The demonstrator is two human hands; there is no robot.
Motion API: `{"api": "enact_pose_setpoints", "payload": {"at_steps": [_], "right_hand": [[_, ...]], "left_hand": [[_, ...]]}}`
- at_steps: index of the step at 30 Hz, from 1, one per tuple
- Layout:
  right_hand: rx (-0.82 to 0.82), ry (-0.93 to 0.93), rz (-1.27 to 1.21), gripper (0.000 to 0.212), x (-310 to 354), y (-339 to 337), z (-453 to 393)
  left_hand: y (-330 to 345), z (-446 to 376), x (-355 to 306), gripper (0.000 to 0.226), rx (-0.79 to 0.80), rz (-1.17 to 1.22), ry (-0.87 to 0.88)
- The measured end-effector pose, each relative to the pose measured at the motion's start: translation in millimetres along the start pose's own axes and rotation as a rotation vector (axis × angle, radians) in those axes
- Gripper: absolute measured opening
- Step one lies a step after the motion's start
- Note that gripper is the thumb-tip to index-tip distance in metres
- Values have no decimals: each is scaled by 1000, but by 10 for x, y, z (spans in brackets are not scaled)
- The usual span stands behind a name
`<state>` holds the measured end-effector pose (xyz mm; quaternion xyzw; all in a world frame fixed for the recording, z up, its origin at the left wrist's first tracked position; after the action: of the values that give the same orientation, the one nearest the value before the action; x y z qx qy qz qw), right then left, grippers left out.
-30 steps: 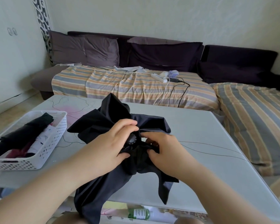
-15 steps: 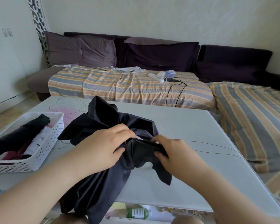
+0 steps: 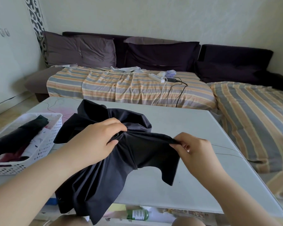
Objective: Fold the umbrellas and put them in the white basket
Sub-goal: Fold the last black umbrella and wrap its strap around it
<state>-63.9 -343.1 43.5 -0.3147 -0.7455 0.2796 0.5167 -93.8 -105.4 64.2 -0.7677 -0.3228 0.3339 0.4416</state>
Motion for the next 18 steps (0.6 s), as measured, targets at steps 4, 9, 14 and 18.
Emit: {"api": "enact_pose_setpoints", "payload": {"at_steps": [4, 9, 14, 18], "right_hand": [[81, -260, 87, 27, 176, 21, 126], [196, -223, 221, 28, 63, 160, 15], [240, -300, 238, 29, 67, 221, -14], [111, -411, 239, 31, 91, 5, -12]], "left_hand": [[-3, 3, -47, 50, 27, -72, 45], [19, 18, -154, 58, 41, -249, 271], [80, -6, -177, 45, 95, -390, 332], [88, -23, -101, 37, 73, -315, 283]]}}
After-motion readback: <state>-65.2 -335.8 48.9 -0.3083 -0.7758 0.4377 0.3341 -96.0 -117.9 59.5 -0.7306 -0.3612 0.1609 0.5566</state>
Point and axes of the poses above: each hand's wrist, its own z-axis away from the middle knuckle, its own y-axis out of the palm, x = y × z, the point moved 6 cm from there along -z, towards the middle knuckle, and after that the axes turned 12 degrees about y, right-handed, at the moved point
